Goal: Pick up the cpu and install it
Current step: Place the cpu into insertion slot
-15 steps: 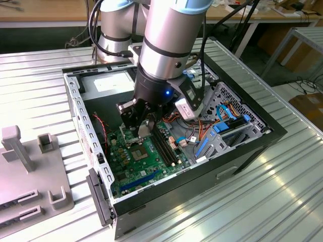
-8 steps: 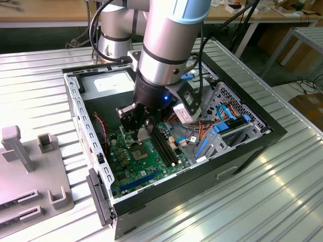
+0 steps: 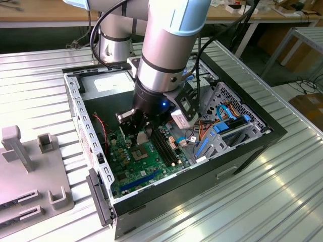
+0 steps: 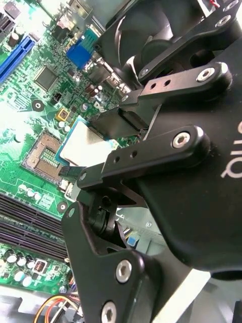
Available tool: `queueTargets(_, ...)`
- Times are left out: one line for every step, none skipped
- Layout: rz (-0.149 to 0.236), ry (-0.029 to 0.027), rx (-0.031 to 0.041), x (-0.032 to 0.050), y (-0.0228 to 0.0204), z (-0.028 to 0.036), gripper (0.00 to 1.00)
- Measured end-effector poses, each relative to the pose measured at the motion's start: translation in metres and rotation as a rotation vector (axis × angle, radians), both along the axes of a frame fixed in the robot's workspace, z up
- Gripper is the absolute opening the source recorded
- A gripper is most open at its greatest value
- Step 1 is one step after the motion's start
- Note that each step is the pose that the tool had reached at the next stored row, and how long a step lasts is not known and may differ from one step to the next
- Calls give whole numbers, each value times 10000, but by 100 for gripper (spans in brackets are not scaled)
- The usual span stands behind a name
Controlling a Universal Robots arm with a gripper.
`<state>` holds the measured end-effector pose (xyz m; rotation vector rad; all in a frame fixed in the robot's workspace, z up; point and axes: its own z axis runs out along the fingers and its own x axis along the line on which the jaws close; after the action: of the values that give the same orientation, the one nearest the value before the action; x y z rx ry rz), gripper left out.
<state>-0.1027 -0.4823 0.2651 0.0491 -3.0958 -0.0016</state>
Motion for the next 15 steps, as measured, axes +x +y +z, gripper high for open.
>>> queueTargets(1, 0, 1, 0, 0, -1, 47)
queueTargets(0, -1, 3, 0, 0, -17, 47)
queueTargets(0, -1, 3, 0, 0, -31, 47)
queueTargets(0, -1, 3, 0, 0, -31, 47)
queueTargets(0, -1, 3, 0, 0, -32, 47)
queueTargets(0, -1, 3, 0, 0, -33, 47)
queueTargets(0, -1, 3, 0, 0, -33, 47)
queueTargets(0, -1, 3, 0, 0, -33, 47)
queueTargets(0, -1, 4, 0, 0, -34, 47)
queueTargets(0, -1, 3, 0, 0, -35, 47)
queueTargets(1, -1, 3, 0, 0, -35, 47)
queueTargets(0, -1, 3, 0, 0, -35, 47)
queueTargets(0, -1, 4, 0, 0, -36, 47)
queueTargets(0, -2, 6, 3, 1, -40, 47)
queueTargets(0, -4, 8, 6, 1, -51, 47)
